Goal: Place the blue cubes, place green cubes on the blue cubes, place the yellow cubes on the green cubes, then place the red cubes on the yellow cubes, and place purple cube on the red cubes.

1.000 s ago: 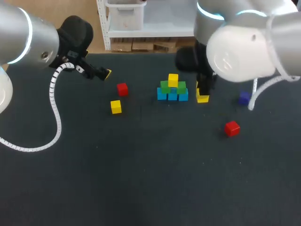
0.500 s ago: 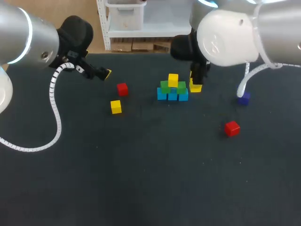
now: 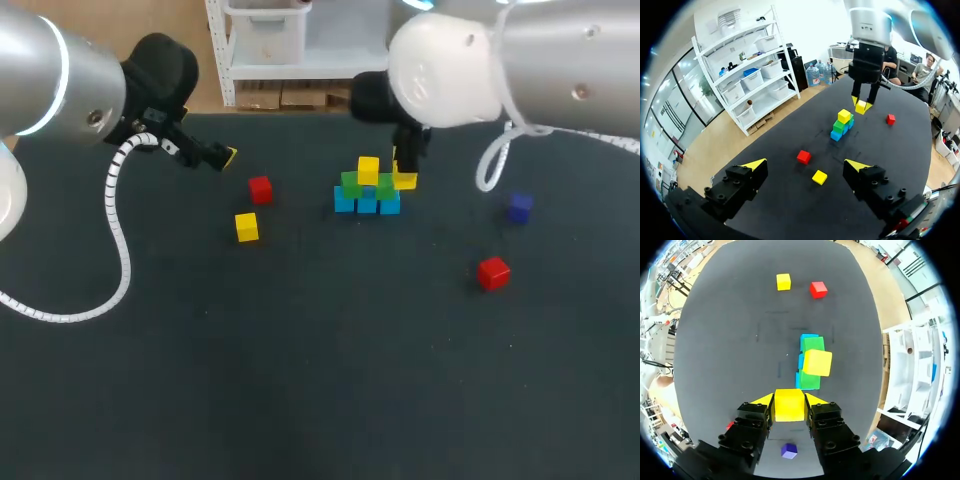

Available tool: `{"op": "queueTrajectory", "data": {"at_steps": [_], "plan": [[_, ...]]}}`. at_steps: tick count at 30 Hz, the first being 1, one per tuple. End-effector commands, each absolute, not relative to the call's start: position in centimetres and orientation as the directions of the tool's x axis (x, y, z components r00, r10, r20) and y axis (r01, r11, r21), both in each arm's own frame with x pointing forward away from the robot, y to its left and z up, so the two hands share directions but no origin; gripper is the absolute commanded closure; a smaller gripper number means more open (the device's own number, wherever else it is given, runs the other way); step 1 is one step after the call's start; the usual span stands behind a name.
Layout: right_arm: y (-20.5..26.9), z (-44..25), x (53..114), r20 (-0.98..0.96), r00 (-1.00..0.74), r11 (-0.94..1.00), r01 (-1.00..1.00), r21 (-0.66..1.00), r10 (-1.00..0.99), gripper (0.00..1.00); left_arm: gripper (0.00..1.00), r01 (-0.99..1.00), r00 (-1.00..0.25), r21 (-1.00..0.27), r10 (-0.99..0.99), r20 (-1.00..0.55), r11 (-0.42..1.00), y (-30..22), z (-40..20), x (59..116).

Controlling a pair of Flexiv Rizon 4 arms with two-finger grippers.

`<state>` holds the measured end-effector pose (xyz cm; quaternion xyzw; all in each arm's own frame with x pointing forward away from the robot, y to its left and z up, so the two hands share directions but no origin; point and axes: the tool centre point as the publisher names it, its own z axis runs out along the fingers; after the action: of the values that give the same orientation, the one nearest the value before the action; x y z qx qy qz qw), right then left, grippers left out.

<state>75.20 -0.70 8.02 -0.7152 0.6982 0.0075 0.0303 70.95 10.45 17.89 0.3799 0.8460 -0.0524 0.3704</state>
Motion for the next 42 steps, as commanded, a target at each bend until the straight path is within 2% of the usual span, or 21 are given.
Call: {"op": "queueTrajectory", "data": {"at_steps": [1, 42], "plan": [[0.0, 7.8, 76.2, -0.039, 0.027, -0.027, -1.0, 0.009, -0.999, 1.0, 0.0, 0.683, -0.436, 0.192, 0.604, -0.667, 0.705, 10.5, 17.8, 71.0], [0.7, 6.0, 77.9, -0.003, 0.036, -0.036, -0.999, -0.003, -0.999, 1.0, 0.0, 0.683, -0.436, 0.192, 0.604, -0.667, 0.705, 10.5, 17.8, 71.0]]}}
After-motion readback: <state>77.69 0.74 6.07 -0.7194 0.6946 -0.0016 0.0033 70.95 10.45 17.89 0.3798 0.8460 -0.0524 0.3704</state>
